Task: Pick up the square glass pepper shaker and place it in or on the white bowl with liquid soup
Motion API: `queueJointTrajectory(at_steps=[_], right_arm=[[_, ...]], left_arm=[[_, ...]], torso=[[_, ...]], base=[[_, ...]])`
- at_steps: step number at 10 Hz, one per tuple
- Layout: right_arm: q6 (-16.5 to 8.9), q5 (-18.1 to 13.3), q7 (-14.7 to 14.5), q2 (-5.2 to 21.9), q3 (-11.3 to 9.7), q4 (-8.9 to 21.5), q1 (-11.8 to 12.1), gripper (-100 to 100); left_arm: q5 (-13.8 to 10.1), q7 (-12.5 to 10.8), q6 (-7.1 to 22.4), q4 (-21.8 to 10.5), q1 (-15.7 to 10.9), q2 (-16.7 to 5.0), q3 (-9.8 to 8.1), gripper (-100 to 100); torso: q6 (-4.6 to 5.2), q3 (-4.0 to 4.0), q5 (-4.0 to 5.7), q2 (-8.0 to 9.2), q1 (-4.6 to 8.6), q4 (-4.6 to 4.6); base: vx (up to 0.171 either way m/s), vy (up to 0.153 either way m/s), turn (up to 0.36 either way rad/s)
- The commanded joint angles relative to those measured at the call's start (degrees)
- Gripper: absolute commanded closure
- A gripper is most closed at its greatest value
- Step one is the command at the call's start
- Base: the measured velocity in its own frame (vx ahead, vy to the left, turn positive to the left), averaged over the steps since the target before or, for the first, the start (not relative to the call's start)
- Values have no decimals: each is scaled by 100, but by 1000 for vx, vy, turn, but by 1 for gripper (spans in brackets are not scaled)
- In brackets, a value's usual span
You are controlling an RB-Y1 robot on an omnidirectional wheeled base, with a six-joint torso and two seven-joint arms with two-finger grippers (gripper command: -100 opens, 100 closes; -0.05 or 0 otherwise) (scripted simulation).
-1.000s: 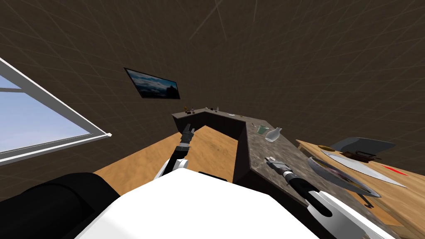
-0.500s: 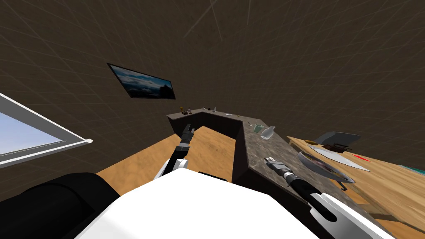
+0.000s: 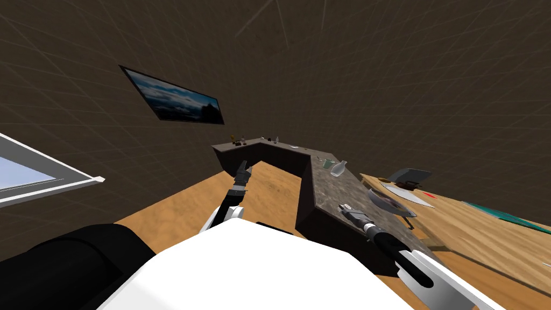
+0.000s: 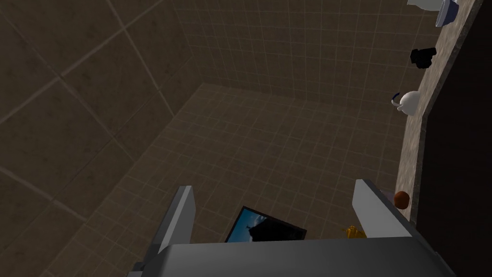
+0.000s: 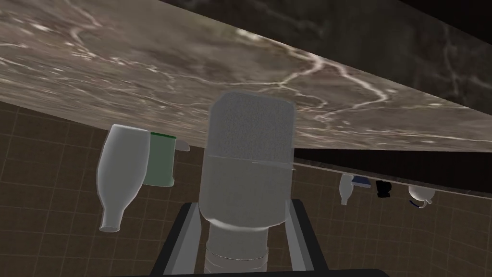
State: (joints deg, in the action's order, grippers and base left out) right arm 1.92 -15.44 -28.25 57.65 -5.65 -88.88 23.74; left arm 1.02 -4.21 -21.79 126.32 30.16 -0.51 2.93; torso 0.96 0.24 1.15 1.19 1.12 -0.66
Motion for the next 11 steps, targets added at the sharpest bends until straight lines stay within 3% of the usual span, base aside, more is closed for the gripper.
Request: queueJointTrajectory(at_steps=[1,7,11], right_arm=[[-52,231,131,77,-171,-157,162,100],[11,979,493,295,-652,-457,253,100],[11,1382,732,536,-844,-556,314,100]], left_arm=[[0,0,0,0,0,0,0,0],[0,0,0,0,1,0,0,0],[0,0,0,0,1,-1,0,0]], torso=[[0,0,0,0,0,0],[41,-27,62,-8,66,-47],[39,-35,66,-26,96,-47]], base=[[-177,-158,-108],[-132,-85,-128],[-106,-122,-43]])
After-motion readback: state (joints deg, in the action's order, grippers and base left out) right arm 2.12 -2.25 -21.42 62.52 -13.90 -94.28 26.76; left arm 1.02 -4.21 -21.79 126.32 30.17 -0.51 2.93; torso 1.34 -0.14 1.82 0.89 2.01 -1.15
